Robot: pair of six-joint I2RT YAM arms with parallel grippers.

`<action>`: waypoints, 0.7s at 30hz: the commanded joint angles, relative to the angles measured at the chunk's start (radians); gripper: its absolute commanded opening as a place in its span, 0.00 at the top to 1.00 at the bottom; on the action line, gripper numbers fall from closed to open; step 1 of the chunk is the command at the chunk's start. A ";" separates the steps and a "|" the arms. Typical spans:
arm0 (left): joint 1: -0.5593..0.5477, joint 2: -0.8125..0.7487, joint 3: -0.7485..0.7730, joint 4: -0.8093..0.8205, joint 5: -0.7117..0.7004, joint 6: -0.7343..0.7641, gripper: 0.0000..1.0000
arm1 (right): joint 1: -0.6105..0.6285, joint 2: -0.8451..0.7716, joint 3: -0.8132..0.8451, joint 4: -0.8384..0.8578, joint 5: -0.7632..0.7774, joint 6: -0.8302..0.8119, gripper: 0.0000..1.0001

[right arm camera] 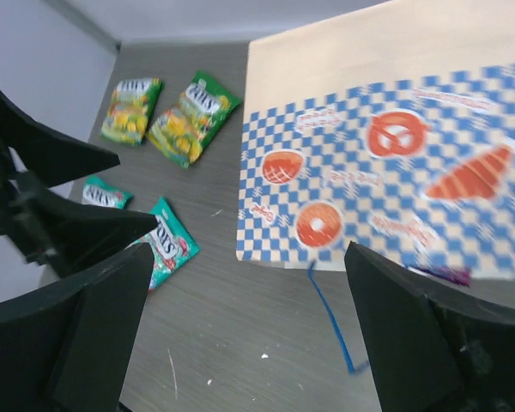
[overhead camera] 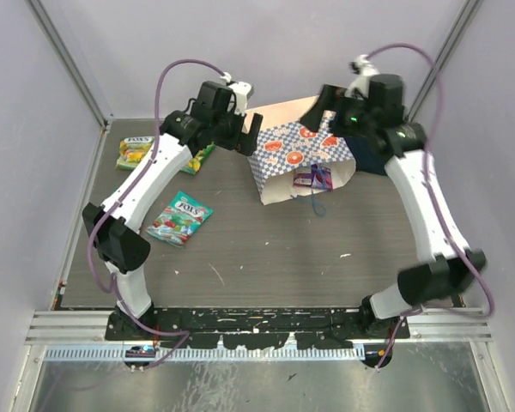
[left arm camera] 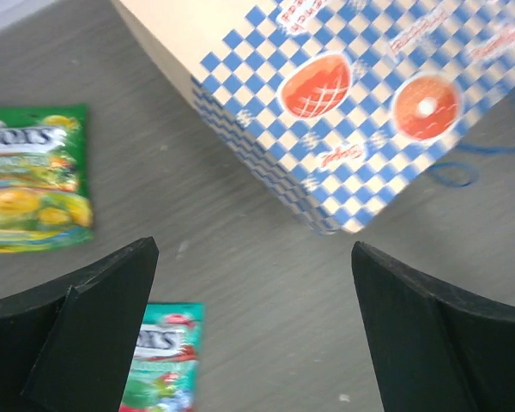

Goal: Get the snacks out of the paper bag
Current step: Place the snack at the center of the board, then pick up the snack from the paper bag.

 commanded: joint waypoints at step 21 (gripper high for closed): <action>-0.314 0.073 -0.370 0.796 0.117 0.809 0.02 | -0.325 -0.706 -1.032 0.412 -0.054 0.498 0.00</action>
